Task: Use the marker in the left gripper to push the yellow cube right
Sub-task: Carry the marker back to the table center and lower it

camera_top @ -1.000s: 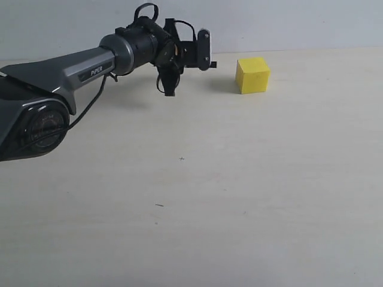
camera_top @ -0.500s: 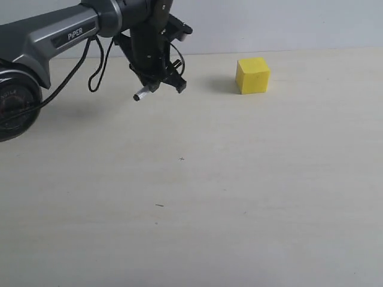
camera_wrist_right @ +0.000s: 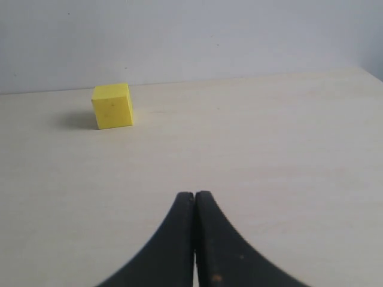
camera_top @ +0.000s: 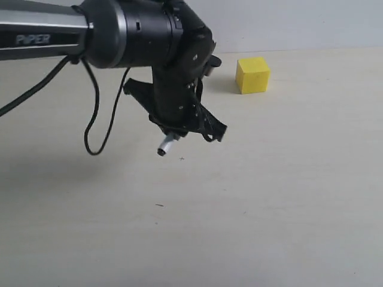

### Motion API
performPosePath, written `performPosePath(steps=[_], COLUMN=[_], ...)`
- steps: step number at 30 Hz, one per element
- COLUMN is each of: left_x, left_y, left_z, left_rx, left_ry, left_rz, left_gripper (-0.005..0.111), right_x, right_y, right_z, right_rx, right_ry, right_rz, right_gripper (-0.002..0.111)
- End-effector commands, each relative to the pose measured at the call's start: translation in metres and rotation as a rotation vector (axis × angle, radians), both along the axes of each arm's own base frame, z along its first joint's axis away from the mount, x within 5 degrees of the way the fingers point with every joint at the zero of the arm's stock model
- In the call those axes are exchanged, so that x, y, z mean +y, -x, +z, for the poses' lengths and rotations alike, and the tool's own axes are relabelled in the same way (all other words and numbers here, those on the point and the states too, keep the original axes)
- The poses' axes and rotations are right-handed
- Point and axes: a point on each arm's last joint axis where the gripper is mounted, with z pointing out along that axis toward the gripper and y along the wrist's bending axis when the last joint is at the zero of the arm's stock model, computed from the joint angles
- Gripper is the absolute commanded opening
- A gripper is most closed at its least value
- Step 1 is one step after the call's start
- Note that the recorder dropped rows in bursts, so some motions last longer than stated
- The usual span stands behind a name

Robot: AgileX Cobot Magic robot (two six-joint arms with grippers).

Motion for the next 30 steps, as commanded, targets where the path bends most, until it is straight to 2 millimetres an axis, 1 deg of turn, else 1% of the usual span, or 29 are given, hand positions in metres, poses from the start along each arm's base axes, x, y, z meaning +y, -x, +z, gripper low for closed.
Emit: performPosePath(steps=[1, 3, 5, 6, 7, 8, 9, 12, 14, 16, 18, 20, 25, 30], left_x=[0.002, 0.007, 0.013, 0.013, 0.011, 0.009, 0.003, 0.003, 0.014, 0.021, 0.024, 0.02, 0.015, 0.016], left_y=[0.032, 0.042, 0.049, 0.049, 0.048, 0.046, 0.042, 0.025, 0.005, -0.008, -0.016, -0.021, -0.025, -0.027], left_z=[-0.001, -0.006, -0.009, -0.01, -0.009, -0.009, -0.007, -0.005, -0.014, -0.021, -0.026, -0.033, -0.048, -0.063], left_rx=[-0.033, 0.022, 0.084, 0.086, 0.077, 0.067, 0.045, 0.066, 0.098, 0.116, 0.126, 0.156, 0.179, 0.195], left_ry=[0.204, 0.198, 0.147, 0.151, 0.204, 0.243, 0.313, 0.348, 0.29, 0.277, 0.267, 0.266, 0.244, 0.21], left_rz=[0.158, 0.212, 0.267, 0.291, 0.376, 0.398, 0.394, 0.464, 0.549, 0.597, 0.575, 0.527, 0.513, 0.519], left_gripper=[0.0, 0.0, 0.0, 0.0, 0.0, 0.0, 0.0, 0.0, 0.0, 0.0, 0.0, 0.0, 0.0, 0.0], right_x=[0.0, 0.0, 0.0, 0.0, 0.0, 0.0, 0.0, 0.0, 0.0, 0.0, 0.0, 0.0, 0.0, 0.0], right_y=[0.0, 0.0, 0.0, 0.0, 0.0, 0.0, 0.0, 0.0, 0.0, 0.0, 0.0, 0.0, 0.0, 0.0], right_z=[0.0, 0.0, 0.0, 0.0, 0.0, 0.0, 0.0, 0.0, 0.0, 0.0, 0.0, 0.0, 0.0, 0.0], right_rx=[-0.006, -0.006, -0.006, -0.006, -0.006, -0.006, -0.006, -0.006, -0.006, -0.006, -0.006, -0.006, -0.006, -0.006], right_ry=[0.01, 0.01, 0.01, 0.01, 0.01, 0.01, 0.01, 0.01, 0.01, 0.01, 0.01, 0.01, 0.01, 0.01], right_rz=[0.002, 0.002, 0.002, 0.002, 0.002, 0.002, 0.002, 0.002, 0.002, 0.002, 0.002, 0.002, 0.002, 0.002], right_gripper=[0.0, 0.0, 0.0, 0.0, 0.0, 0.0, 0.0, 0.0, 0.0, 0.0, 0.0, 0.0, 0.0, 0.0])
